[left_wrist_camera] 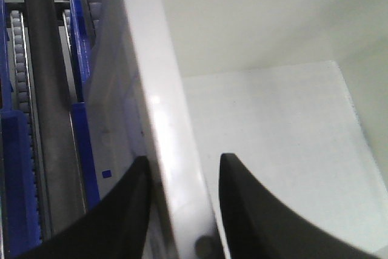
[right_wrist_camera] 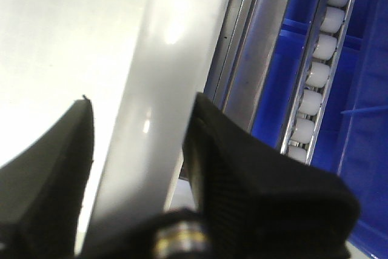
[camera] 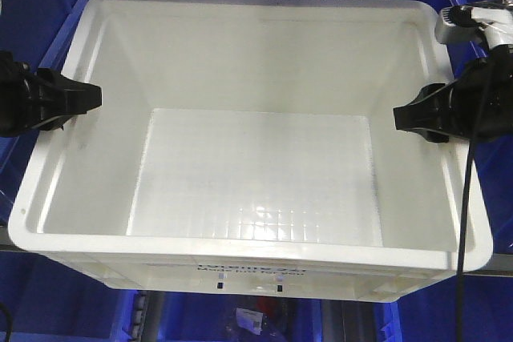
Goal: Move bin from left to right shelf
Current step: 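Hold the tote with both grippers while the base backs away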
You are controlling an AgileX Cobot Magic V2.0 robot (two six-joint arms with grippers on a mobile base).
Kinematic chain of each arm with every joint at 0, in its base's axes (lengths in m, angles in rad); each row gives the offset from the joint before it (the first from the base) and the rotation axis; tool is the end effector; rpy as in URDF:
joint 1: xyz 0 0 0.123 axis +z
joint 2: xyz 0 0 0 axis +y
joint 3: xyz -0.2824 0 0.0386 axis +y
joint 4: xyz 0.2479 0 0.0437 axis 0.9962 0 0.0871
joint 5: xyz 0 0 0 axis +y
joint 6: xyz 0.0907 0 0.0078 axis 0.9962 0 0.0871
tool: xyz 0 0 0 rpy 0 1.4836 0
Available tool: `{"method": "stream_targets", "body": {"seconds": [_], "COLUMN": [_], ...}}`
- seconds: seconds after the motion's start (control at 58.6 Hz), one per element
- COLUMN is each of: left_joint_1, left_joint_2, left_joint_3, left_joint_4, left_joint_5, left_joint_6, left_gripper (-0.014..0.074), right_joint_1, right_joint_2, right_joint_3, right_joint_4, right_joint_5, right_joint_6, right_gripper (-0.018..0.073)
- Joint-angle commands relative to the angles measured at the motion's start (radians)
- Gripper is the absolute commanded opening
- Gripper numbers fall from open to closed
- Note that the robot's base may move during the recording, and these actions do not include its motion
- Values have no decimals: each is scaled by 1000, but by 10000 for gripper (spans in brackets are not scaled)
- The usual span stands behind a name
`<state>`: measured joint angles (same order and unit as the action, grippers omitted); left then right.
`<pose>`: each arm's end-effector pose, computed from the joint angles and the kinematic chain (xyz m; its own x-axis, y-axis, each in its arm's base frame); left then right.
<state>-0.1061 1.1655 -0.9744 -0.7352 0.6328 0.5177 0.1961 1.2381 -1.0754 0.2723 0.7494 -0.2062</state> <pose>0.2394 -0.0619 0.3462 -0.6070 -0.0389 -0.7938 0.3565 0.8794 -0.3157 0.2496 0.0666 0.3408 -0.7064 -0.1449 -0.6928 -0.3192 0.9389 0.1291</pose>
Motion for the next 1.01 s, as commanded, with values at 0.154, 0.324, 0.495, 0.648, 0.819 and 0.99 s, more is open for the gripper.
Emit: {"method": "stream_targets", "body": {"seconds": [0.154,0.324,0.495,0.648,0.819,0.99], "left_joint_1": [-34,-34,-34,-34,-34,-34], "left_joint_2": [-28,-28,-28,-28,-28,-28], "left_joint_3": [-45,-45,-45,-45,-45,-45], "left_joint_4": [-158,-158,-158,-158,-158,-158], "left_joint_5": [27,27,27,27,27,28], "left_joint_6": [20,20,20,20,20,20], "left_gripper": [-6,-6,-6,-6,-6,-6], "right_joint_1": [23,23,23,23,23,23], "right_joint_2": [-34,-34,-34,-34,-34,-34], "right_joint_3": [-52,-52,-52,-52,-52,-52], "right_joint_4": [133,133,133,133,133,133], "right_joint_5": [-104,-104,-104,-104,-104,-104], "right_joint_6": [-14,-14,-14,-14,-14,-14], "right_gripper": [-4,-4,-4,-4,-4,-4]}}
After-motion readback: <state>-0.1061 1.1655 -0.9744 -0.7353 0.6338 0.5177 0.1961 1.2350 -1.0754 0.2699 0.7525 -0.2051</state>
